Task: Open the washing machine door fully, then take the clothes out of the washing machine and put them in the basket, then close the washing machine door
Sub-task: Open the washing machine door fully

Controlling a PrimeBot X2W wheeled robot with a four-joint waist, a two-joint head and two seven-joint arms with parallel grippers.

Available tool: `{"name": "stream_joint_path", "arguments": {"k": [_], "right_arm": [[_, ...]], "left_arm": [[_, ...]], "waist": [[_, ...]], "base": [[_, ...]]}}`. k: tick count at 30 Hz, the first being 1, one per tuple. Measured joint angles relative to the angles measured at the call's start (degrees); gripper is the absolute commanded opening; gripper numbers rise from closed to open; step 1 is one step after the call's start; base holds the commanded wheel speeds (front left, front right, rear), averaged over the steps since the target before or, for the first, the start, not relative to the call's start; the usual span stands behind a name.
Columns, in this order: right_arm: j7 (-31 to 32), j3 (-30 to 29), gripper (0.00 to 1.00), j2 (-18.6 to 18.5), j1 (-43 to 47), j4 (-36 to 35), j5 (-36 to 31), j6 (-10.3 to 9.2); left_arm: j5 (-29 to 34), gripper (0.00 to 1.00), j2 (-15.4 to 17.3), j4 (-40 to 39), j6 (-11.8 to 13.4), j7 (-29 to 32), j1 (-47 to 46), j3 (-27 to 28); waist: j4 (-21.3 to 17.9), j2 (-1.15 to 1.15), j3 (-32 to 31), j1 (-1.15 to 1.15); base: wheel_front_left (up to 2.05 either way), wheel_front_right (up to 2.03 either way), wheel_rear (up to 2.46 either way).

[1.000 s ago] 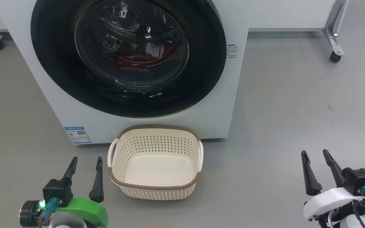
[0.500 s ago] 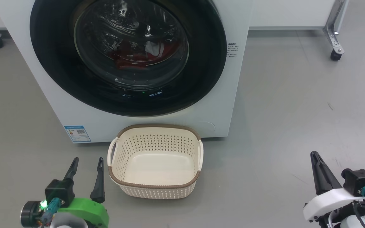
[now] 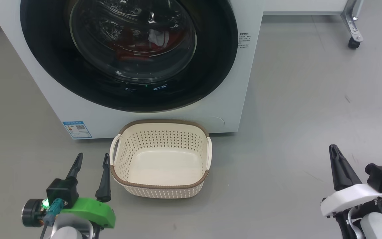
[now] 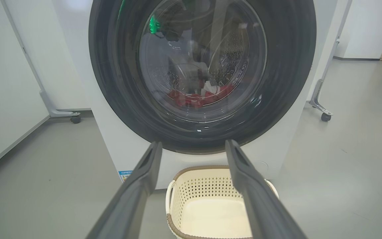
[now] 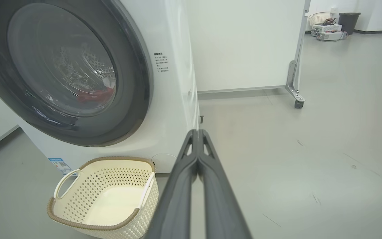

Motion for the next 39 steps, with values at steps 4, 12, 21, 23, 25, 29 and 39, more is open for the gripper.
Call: {"name": "stream_joint_path", "arguments": {"k": [4, 12, 21, 23, 25, 29, 39], "right_arm": [[0.70, -1.87, 0.00, 1.05, -1.51, 0.18, 4.57, 1.57], [5.27, -8.35, 0.00, 7.66, -7.43, 1.35, 22.83, 4.98], [16.33, -12.90, 0.00, 9.33, -15.87, 2.22, 43.81, 5.64], [18.71, -13.51, 0.00, 9.07, -18.05, 2.22, 46.71, 5.64], [21.09, -14.03, 0.00, 8.99, -20.08, 2.20, 49.26, 5.64], [25.40, -14.83, 0.00, 8.89, -24.02, 2.11, 53.77, 5.64], [33.48, -15.47, 0.00, 7.12, -35.52, 1.46, 59.48, 4.86]], "left_arm": [[0.04, 1.00, -0.18, -0.27, 0.00, 0.00, -0.69, 0.33], [0.75, 1.00, -0.42, -1.37, 0.00, -0.01, -1.82, 0.77], [1.58, 1.00, -0.69, -2.43, -0.09, -0.05, -4.71, 0.64], [1.92, 1.00, -0.80, -2.74, -0.33, -0.07, -5.27, 0.54], [2.36, 1.00, -0.99, -3.09, -0.46, -0.07, -5.99, 0.27], [3.39, 1.00, -1.24, -3.65, -0.51, -0.07, -7.60, -0.52], [3.49, 1.00, -1.68, -5.14, -0.57, -0.07, -11.41, -0.97]], "waist": [[-0.07, 0.00, 1.19, 0.00], [-0.48, 0.00, 4.26, 0.00], [-0.73, 0.00, 8.10, 0.00], [-0.70, 0.00, 9.05, 0.00], [-0.62, 0.00, 10.04, 0.00], [-0.33, 0.00, 12.18, 0.00], [1.02, 0.00, 17.82, 0.00]], "base": [[0.00, 0.00, 0.00], [0.00, 0.00, 0.00], [0.00, 0.00, 0.00], [0.00, 0.00, 0.00], [0.00, 0.00, 0.00], [0.00, 0.00, 0.00], [0.00, 0.00, 0.00]]}}
